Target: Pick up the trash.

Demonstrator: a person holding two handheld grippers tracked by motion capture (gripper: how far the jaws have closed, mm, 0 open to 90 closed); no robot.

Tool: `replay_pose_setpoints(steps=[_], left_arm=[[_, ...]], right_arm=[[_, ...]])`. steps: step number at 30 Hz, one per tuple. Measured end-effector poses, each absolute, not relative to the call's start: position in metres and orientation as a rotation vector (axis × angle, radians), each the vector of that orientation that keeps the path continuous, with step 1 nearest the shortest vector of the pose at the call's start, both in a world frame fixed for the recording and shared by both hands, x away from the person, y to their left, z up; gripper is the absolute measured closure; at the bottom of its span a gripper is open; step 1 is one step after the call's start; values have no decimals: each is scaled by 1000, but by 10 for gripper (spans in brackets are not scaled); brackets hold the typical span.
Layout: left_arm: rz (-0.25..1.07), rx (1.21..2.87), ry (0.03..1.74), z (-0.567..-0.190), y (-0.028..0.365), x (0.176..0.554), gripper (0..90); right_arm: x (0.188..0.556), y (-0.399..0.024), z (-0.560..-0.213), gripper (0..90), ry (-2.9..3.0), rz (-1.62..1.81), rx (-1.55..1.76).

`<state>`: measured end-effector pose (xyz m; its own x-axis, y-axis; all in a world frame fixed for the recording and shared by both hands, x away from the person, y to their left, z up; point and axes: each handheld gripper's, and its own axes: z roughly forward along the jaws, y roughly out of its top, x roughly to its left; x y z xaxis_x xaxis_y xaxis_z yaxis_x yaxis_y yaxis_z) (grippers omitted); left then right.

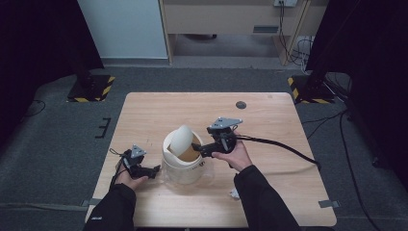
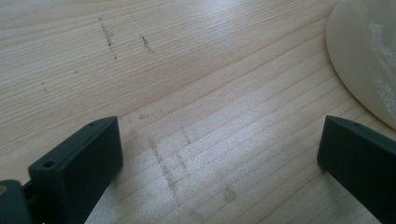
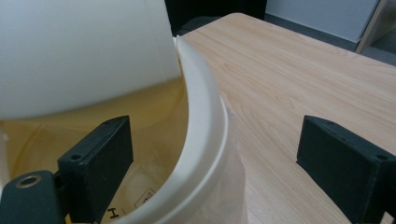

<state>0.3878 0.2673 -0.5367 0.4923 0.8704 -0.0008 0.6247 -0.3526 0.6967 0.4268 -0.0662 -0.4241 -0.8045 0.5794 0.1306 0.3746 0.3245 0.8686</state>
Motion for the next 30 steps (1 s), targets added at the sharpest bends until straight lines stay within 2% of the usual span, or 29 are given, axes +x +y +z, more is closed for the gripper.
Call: replay_pose_setpoints(steps=[14, 30], left_arm=[[496, 2098, 1227, -537, 267, 388, 0], [496, 2097, 1229, -537, 267, 387, 0]], right_arm=[[413, -121, -398, 101, 2274, 1494, 885], [387, -174, -412, 93, 2261, 1437, 928]])
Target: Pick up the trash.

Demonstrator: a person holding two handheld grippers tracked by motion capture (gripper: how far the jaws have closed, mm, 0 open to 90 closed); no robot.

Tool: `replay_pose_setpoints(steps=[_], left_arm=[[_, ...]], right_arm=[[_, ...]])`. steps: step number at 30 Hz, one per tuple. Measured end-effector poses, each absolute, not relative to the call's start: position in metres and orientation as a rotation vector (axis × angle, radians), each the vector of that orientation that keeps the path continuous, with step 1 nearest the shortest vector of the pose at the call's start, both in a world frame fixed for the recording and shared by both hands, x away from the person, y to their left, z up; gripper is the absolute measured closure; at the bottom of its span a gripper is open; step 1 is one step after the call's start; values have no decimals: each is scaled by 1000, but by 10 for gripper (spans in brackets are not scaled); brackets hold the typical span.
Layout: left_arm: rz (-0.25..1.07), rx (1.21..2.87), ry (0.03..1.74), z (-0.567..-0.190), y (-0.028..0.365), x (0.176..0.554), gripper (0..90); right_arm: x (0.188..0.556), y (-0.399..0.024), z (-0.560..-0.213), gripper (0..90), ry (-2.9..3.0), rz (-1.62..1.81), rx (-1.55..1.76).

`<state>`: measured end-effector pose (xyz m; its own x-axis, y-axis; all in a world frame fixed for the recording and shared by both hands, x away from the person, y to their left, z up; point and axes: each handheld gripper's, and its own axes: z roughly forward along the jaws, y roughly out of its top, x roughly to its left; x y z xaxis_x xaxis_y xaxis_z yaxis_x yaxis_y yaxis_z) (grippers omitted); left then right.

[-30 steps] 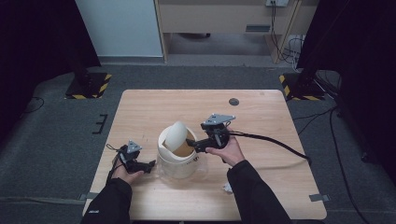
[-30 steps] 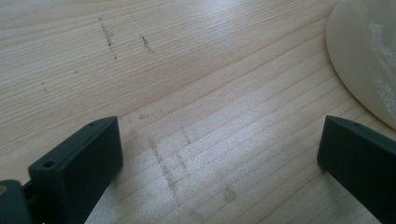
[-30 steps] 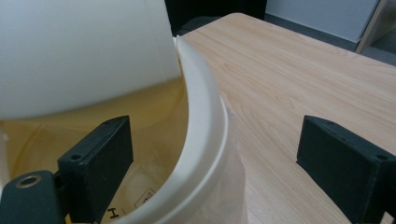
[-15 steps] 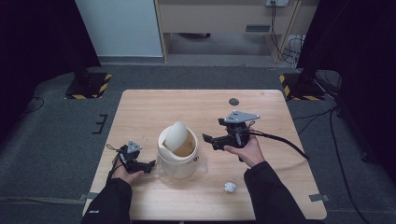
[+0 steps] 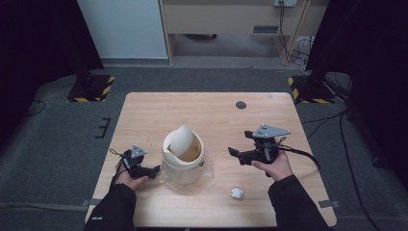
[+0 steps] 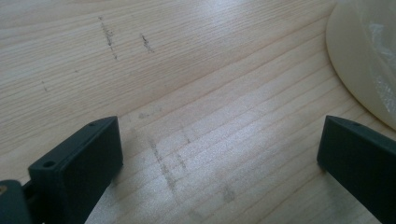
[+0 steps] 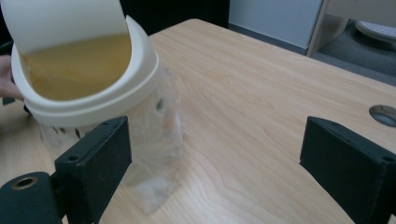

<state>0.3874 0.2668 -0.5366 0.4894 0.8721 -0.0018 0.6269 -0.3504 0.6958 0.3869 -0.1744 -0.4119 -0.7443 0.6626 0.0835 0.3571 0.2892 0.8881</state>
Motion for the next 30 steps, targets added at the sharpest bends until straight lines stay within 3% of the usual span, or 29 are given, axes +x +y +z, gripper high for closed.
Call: replay_pose_setpoints(steps=[18, 21, 30], left_arm=[[496, 2096, 1231, -537, 267, 387, 0], [496, 2096, 1231, -537, 267, 387, 0], [496, 2097, 1231, -537, 267, 387, 0]], right_arm=[[355, -217, -444, 60, 2299, 1364, 1007], [352, -221, -444, 125, 2306, 1358, 985], [343, -230, -453, 99, 2359, 1321, 976]])
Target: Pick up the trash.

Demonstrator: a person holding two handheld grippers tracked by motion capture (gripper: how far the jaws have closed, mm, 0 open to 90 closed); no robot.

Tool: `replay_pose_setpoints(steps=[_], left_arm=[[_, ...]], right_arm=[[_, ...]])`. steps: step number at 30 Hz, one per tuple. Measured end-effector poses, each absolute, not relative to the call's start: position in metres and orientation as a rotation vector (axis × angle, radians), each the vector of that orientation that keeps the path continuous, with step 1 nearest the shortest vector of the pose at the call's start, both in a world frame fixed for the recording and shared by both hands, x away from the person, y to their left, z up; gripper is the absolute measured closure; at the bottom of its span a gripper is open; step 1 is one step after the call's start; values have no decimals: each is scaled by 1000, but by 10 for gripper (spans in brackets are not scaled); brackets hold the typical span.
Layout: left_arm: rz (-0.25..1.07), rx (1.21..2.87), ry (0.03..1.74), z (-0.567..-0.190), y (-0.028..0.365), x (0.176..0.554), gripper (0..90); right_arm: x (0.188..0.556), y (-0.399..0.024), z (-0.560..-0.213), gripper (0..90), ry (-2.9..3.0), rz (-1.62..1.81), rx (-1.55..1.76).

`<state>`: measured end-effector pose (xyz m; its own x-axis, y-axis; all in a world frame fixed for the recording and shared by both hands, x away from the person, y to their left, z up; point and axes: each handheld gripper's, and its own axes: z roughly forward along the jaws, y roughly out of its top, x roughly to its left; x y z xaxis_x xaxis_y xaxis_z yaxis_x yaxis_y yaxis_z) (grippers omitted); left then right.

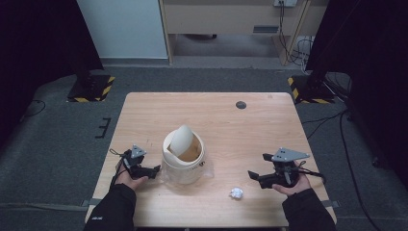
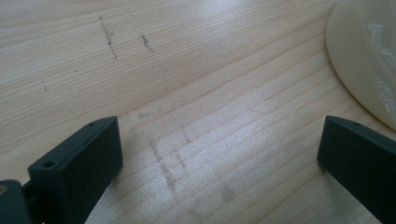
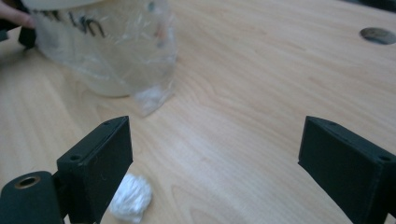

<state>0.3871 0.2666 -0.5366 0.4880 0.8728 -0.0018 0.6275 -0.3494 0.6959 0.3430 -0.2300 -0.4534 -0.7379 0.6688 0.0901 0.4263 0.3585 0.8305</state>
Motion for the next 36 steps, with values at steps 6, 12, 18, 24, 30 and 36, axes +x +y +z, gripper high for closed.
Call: replay_pose_setpoints(steps=[6, 12, 18, 24, 30, 36], left_arm=[[497, 2096, 1231, -537, 267, 387, 0], [498, 2096, 1232, -537, 267, 387, 0], [498, 2095, 1233, -537, 266, 387, 0], [499, 2095, 1233, -537, 266, 387, 0], [499, 2095, 1233, -537, 266, 387, 0], [498, 2095, 1233, -537, 266, 387, 0]], right_arm=[[335, -227, -464, 102, 2436, 1293, 953], [330, -217, -474, 109, 2501, 1251, 939], [329, -210, -480, 140, 2537, 1190, 922], [330, -207, -482, 147, 2544, 1168, 909], [328, -199, -488, 177, 2579, 1164, 878], [330, -192, -496, 175, 2689, 1115, 874]])
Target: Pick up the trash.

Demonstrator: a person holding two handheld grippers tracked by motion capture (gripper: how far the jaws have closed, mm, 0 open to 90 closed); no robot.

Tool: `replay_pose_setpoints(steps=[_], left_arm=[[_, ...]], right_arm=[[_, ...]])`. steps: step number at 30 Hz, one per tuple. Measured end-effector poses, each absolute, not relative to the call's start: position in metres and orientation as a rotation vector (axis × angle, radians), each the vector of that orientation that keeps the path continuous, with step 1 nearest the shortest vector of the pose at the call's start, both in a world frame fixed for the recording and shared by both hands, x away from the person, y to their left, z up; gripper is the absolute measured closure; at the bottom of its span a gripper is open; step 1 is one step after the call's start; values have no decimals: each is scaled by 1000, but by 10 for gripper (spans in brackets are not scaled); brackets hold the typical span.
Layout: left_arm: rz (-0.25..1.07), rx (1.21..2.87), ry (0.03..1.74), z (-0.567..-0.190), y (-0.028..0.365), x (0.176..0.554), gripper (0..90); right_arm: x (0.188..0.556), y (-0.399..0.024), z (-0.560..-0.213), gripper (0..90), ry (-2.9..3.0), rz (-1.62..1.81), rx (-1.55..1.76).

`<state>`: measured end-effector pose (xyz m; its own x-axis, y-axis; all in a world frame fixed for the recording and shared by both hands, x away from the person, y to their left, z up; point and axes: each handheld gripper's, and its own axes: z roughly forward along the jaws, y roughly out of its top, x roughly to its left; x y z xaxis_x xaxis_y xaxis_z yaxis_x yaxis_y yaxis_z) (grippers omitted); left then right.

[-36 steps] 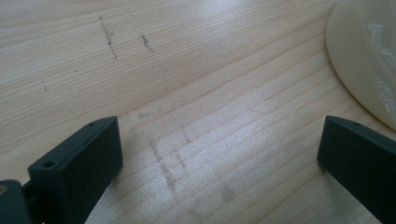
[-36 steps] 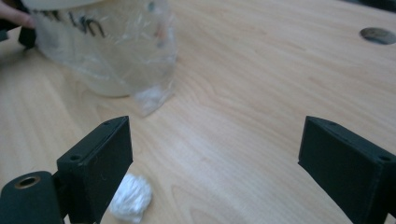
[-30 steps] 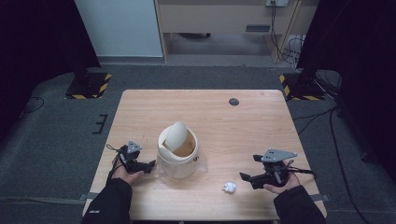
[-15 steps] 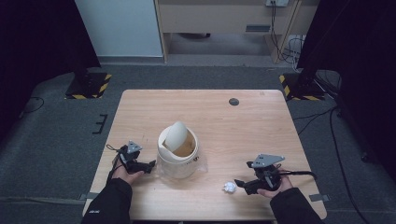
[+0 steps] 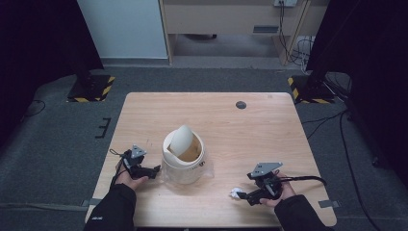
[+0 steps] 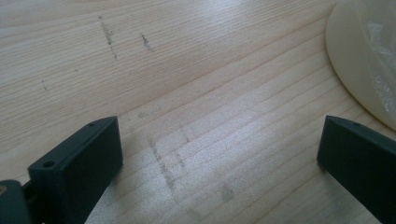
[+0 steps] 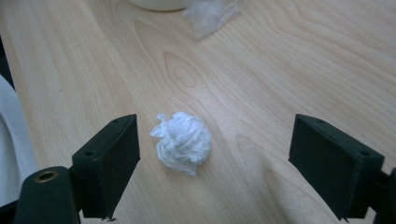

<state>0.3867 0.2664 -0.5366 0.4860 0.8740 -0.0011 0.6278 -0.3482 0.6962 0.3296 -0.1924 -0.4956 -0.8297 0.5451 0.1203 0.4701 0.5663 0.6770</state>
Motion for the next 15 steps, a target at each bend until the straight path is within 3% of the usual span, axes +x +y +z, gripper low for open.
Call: replay_pose_setpoints(steps=[15], left_arm=[[498, 2095, 1233, -537, 266, 387, 0]], right_arm=[[328, -184, -510, 230, 2796, 1024, 792]])
